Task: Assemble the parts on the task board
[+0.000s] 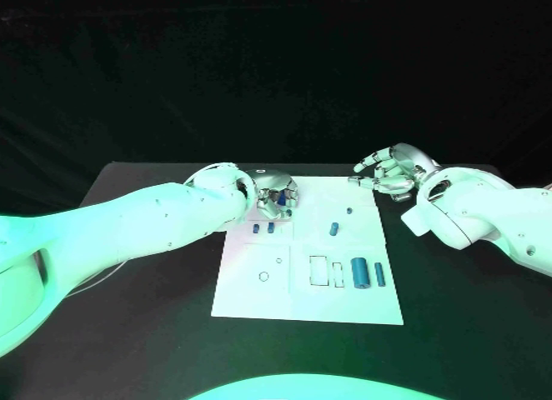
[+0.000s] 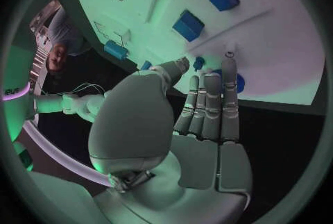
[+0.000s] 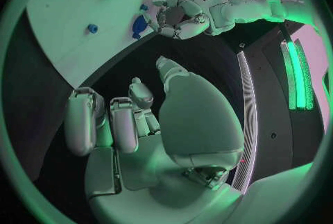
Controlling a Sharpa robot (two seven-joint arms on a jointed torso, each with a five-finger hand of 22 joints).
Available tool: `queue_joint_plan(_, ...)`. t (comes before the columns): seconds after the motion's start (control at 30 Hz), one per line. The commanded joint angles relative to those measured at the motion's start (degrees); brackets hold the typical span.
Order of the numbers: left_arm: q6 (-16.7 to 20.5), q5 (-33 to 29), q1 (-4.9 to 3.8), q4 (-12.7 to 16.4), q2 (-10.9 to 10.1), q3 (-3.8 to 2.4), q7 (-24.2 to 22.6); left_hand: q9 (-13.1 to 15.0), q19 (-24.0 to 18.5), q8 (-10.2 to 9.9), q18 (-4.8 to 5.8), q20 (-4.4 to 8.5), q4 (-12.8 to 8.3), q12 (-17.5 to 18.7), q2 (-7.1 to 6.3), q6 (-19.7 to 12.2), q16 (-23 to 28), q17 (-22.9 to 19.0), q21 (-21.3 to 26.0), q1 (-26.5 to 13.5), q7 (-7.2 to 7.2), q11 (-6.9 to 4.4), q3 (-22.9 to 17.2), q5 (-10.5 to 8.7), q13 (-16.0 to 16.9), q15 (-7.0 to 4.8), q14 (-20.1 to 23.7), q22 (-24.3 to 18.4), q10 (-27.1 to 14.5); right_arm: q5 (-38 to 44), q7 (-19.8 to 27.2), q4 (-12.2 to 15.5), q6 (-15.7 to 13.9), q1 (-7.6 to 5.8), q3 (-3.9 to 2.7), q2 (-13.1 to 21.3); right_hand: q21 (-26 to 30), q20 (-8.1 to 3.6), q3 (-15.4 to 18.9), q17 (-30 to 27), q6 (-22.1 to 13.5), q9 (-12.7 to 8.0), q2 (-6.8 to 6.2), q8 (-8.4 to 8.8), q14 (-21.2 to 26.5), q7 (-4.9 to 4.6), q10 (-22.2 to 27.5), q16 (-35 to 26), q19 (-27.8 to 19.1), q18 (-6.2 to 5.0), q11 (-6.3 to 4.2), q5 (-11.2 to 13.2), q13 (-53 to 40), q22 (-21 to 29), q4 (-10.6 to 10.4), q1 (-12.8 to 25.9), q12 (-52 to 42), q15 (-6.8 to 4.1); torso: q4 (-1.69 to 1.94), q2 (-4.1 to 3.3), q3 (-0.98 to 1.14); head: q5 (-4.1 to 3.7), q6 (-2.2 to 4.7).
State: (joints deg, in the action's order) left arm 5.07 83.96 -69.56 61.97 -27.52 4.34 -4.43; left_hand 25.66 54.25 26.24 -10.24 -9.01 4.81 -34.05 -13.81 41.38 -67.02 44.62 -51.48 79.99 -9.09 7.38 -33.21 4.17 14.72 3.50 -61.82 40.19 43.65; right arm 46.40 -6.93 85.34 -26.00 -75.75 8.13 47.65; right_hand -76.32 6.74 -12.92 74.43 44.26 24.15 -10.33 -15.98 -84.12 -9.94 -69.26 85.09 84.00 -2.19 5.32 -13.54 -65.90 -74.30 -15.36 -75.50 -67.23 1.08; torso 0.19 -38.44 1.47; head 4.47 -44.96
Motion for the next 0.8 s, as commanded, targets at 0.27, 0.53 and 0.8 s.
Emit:
queue_joint_plan(0.27,0.0,0.4,0.71,-1.9,1.6,0.01,0.0,-1.6,0.0,-1.3,-0.3,0.11,-1.1,0.6,-0.15,1.8,-2.8,2.1,-1.6,0.0,0.34,0.08,-2.0,-0.16,-1.3,-0.07,-1.1,1.2,1.4,0.1,0.1,-0.1,0.2,0.05,-0.01,-0.2,0.8,-0.54,-1.2,5.7,-0.2,-0.1,0.1,-1.15,-3.1,0.13,2.2,-0.9,-0.1,-1.11,-0.43,-1.0,0.5,-6.5,-0.8,-0.7,0.4,-0.71,0.04,0.02,-0.02,-0.1,-0.07)
queue_joint_plan(0.53,-0.3,0.4,0.9,-2.5,2.2,0.02,0.0,-2.4,-0.2,-1.9,-0.31,0.28,-1.8,0.9,0.75,3.9,-4.8,2.9,-2.9,0.5,0.5,-0.16,-3.1,-0.14,-1.9,-0.32,-2.1,2.2,2.8,0.1,0.1,-0.1,0.3,0.06,-0.01,-0.2,0.8,-0.54,-1.2,5.7,-0.2,-0.1,0.1,-1.15,-3.1,0.13,2.2,-0.9,-0.1,-1.11,-0.43,-1.0,0.5,-6.5,-0.8,-0.7,0.4,-0.71,0.01,0.04,0.03,-0.13,-0.06)
queue_joint_plan(0.8,-0.8,0.4,0.96,-2.9,2.4,0.04,0.1,-3.1,-0.1,-2.6,-0.26,0.71,-2.7,1.5,2.09,7.1,-7.4,4.9,-5.0,0.7,0.73,-0.92,-4.4,-0.18,-2.8,-0.93,-4.2,4.1,5.9,0.1,0.1,-0.1,0.3,0.06,-0.01,-0.2,0.8,-0.55,-1.2,5.7,-0.2,-0.2,0.11,-1.21,-3.1,0.15,2.1,-0.9,-0.1,-1.11,-0.44,-1.0,0.4,-6.5,-0.8,-0.7,0.4,-0.72,0.03,0.05,0.03,-0.19,-0.07)
